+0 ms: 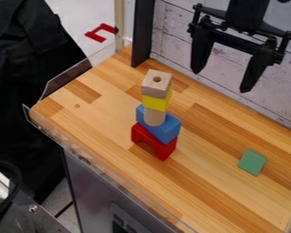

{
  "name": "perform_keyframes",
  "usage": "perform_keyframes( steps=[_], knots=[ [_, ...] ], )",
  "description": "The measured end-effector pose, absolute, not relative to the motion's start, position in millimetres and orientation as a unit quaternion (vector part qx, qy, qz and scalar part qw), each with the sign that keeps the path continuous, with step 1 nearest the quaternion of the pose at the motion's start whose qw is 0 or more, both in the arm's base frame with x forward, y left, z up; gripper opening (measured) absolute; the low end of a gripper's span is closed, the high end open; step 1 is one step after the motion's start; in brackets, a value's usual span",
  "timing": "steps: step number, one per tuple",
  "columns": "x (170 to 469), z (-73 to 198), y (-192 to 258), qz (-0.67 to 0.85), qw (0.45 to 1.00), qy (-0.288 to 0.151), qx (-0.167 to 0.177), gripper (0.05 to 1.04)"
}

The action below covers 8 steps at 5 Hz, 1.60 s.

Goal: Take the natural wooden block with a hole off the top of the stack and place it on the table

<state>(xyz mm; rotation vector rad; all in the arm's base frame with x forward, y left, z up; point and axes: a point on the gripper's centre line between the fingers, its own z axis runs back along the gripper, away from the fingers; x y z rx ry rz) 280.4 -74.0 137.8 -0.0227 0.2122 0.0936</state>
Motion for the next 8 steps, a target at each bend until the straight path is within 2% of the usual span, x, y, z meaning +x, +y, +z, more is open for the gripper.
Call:
perform_keyframes(
  steps=[1,3,5,7,8],
  knots=[
    [278.0,128.3,-74.0,0.047,0.991,0.122,-0.007,1.000],
    [282.3,137.7,-68.7,0.055,0.995,0.081,0.001,1.000],
    [273.5,161.7,-47.5,0.085,0.996,0.039,0.010,1.000],
    [242.3,164.7,-23.9,0.141,0.989,0.049,-0.002,1.000],
    [235.2,154.9,-22.2,0.151,0.986,0.063,-0.019,1.000]
  ],
)
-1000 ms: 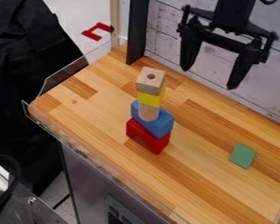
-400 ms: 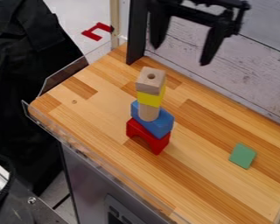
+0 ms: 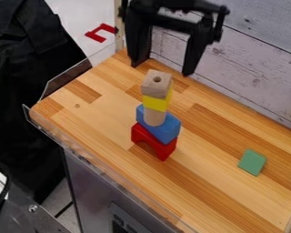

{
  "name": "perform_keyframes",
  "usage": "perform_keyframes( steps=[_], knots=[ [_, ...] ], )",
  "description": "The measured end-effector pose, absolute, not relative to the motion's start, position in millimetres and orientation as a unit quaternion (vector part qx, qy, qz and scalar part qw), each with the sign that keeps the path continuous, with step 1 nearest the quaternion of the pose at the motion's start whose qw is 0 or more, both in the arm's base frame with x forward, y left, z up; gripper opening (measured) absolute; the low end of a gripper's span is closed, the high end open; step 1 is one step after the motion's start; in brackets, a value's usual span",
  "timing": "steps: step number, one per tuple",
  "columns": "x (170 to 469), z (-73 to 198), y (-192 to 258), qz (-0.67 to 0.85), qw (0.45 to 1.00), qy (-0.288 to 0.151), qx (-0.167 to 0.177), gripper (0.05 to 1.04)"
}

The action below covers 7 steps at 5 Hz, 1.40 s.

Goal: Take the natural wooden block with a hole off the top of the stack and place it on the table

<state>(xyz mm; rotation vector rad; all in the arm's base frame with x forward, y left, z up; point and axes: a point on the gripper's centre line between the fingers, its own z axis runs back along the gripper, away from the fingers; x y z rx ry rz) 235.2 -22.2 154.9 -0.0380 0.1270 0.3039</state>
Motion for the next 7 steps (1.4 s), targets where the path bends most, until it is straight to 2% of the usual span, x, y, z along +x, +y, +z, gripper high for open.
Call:
perform_keyframes(
  steps=[2,3,4,5,6,7],
  knots=[
    [243.0,135.7,-15.4,0.152,0.985,0.070,-0.052,0.999],
    [246.4,121.4,-11.1,0.152,0.982,0.094,-0.055,1.000],
    [253.8,113.6,-7.2,0.147,0.982,0.104,-0.056,0.948],
    [254.6,108.9,-6.8,0.150,0.981,0.113,-0.057,0.772],
    [256.7,110.7,-7.1,0.152,0.981,0.109,-0.057,0.555],
    [257.7,113.5,-6.4,0.153,0.981,0.110,-0.055,0.555]
  ],
)
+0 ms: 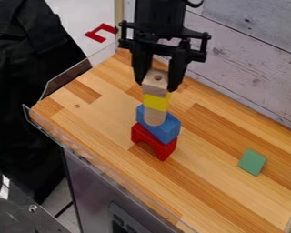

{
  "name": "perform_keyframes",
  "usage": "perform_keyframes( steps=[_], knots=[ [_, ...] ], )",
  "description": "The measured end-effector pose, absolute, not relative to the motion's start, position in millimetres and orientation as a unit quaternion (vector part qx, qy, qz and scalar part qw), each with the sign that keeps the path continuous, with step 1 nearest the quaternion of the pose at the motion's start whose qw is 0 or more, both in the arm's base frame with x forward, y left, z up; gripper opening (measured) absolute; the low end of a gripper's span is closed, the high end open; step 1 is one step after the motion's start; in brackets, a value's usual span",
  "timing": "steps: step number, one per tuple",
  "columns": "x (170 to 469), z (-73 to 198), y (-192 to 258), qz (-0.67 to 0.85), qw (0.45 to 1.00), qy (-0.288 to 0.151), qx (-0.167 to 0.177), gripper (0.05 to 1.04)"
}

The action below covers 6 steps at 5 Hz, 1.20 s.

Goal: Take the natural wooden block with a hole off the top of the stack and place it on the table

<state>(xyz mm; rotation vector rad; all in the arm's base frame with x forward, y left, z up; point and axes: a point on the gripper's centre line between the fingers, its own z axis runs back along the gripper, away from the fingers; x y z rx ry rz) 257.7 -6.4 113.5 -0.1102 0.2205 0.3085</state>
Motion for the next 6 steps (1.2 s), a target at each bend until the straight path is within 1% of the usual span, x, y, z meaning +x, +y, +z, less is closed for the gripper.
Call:
perform_keyframes(
  steps=[1,2,3,4,5,6],
  knots=[
    [261.6,119.4,-4.4,0.156,0.981,0.104,-0.048,0.555],
    [275.8,136.5,-4.5,0.144,0.986,0.084,-0.030,0.555],
    [307.3,139.1,-20.8,0.102,0.991,0.083,-0.017,0.555],
    [334.3,135.9,-44.8,0.053,0.995,0.085,-0.016,0.555],
    [348.1,117.0,-60.9,0.024,0.994,0.101,-0.031,0.555],
    [353.8,95.4,-69.9,0.020,0.993,0.110,-0.049,0.555]
  ],
)
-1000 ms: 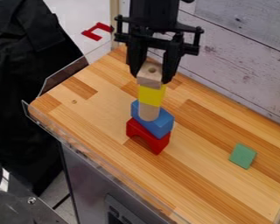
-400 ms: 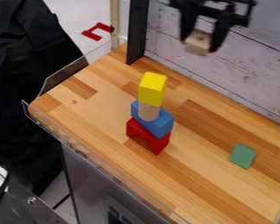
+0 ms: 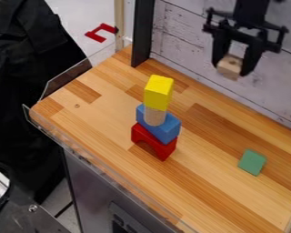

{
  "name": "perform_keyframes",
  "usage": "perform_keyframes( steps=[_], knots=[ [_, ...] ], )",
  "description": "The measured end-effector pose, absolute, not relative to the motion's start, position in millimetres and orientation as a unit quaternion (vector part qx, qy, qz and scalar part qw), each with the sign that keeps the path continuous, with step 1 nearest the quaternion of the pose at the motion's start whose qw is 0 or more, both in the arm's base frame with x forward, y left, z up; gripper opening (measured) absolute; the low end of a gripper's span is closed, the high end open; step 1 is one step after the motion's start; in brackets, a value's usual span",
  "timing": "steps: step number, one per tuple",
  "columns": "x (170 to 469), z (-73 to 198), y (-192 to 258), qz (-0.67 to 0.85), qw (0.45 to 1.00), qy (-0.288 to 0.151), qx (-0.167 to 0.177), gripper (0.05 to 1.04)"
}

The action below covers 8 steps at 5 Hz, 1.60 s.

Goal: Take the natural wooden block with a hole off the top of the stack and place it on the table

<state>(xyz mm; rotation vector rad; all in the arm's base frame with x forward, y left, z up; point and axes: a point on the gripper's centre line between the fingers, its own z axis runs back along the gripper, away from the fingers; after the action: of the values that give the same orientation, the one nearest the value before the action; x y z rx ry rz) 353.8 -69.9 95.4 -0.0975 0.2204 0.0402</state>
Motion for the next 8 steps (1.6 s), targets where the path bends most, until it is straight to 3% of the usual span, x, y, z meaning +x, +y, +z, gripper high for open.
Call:
perform_keyframes(
  steps=[1,4,5,7,8],
  knots=[
    [350.9,70.2,-75.5,0.018,0.990,0.130,-0.057,0.555],
    [346.7,19.0,-68.9,0.022,0.989,0.145,-0.035,0.555],
    [343.7,8.8,-64.8,0.019,0.989,0.144,-0.024,0.555],
    [338.5,-8.8,-67.7,0.024,0.989,0.145,-0.035,0.554],
    [337.6,-9.3,-67.8,0.024,0.988,0.147,-0.035,0.609]
  ],
)
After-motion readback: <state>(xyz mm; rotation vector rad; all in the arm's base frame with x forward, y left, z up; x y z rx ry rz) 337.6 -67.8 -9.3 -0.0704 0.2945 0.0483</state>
